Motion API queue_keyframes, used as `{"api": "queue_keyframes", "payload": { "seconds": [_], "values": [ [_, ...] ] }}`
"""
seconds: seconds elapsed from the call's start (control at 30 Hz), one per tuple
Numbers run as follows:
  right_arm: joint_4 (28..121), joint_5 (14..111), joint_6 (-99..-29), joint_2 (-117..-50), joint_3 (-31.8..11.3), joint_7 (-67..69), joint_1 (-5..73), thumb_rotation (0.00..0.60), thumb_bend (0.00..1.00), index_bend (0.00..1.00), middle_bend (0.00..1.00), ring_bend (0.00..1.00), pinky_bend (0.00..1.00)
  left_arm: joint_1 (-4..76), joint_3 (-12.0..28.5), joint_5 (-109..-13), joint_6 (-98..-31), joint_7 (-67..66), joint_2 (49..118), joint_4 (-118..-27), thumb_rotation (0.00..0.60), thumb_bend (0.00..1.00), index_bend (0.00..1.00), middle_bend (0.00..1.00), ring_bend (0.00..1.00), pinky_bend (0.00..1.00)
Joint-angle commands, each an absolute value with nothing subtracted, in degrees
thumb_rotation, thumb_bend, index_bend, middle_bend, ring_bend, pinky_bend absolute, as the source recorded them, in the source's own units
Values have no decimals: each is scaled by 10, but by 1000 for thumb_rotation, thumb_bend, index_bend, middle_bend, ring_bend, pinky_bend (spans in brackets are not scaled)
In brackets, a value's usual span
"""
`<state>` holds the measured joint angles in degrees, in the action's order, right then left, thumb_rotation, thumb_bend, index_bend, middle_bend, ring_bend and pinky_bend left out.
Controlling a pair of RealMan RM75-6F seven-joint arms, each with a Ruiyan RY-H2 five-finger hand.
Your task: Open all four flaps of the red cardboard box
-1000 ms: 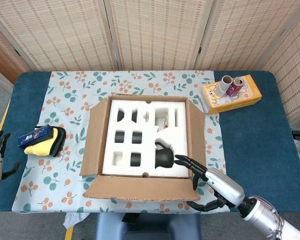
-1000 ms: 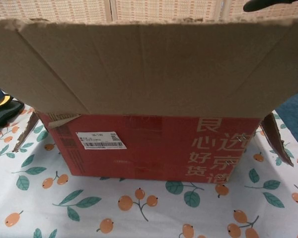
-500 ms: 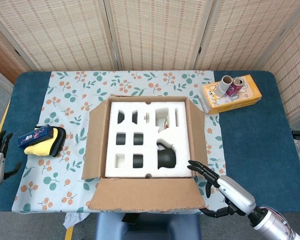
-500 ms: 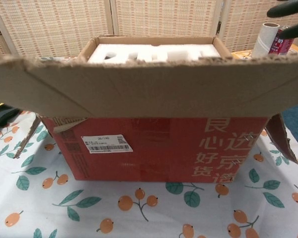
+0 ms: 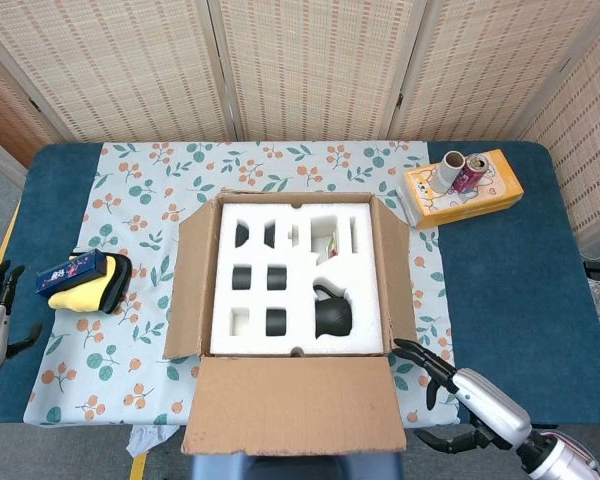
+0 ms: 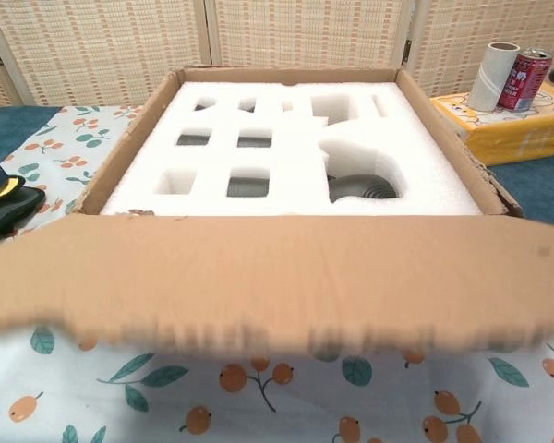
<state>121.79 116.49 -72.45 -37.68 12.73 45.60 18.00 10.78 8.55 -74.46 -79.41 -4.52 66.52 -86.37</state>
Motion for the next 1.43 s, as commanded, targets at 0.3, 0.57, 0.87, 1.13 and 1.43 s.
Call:
{"api": "queue_keyframes", "payload": {
  "seconds": [0.3,0.57,0.87,1.13,1.43],
  "values": [
    [1172,1070,-771,-431,99,169,93,600,385,0,0,0,128,110,81,-751,-796,-58,667,-867,600,380,0,6,0,0],
    [1107,978,-777,-511,58,-25,63,600,385,0,0,0,0,110,78,-754,-796,-66,668,-870,600,380,0,6,0,0],
    [1006,912,-880,-636,-4,-181,16,600,385,0,0,0,0,108,72,-756,-796,-83,667,-882,600,380,0,6,0,0],
    [954,835,-915,-705,-53,-248,4,600,385,0,0,0,0,106,59,-778,-799,-84,659,-899,600,380,0,6,0,0],
    [967,836,-891,-677,-45,-198,6,600,385,0,0,0,0,102,55,-782,-807,-101,662,-908,600,380,0,6,0,0]
  ]
}}
